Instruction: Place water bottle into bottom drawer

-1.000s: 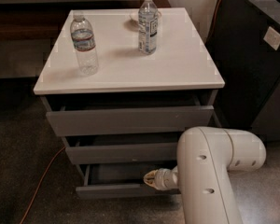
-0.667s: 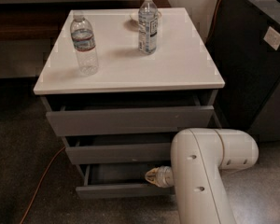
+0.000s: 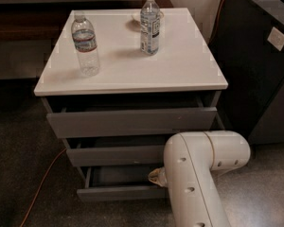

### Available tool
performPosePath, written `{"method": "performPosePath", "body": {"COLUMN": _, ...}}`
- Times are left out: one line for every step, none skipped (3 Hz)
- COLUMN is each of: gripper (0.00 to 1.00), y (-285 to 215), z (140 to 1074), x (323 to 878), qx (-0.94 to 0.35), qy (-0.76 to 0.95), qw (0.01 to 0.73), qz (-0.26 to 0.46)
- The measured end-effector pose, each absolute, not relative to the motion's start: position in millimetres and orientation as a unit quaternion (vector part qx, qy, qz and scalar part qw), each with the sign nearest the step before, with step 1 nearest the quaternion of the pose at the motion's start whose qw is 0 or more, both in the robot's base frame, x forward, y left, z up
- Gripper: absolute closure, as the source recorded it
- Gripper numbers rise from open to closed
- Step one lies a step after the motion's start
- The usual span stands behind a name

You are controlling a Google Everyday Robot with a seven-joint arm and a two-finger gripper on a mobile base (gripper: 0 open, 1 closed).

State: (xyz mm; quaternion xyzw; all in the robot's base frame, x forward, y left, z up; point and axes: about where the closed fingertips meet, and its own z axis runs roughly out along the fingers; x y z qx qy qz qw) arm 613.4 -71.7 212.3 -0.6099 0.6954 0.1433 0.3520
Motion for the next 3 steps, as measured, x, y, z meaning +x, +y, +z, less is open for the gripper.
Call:
{"method": "performPosePath", "body": {"gripper": 1.0, "y": -69, "z": 203, "x": 611, "qx": -0.615, "qy": 0.697, "qw": 0.339, "qz": 0.146}}
{"method": "performPosePath", "body": {"gripper": 1.0, "y": -61, "z": 190, "x": 598, "qx": -0.625, "qy": 0.695, "qw": 0.318, "qz": 0.157}}
{"method": "performPosePath", "body": {"gripper": 1.0, "y": -56, "z": 185, "x": 585, "qx": -0.63, "qy": 0.693, "qw": 0.307, "qz": 0.167}}
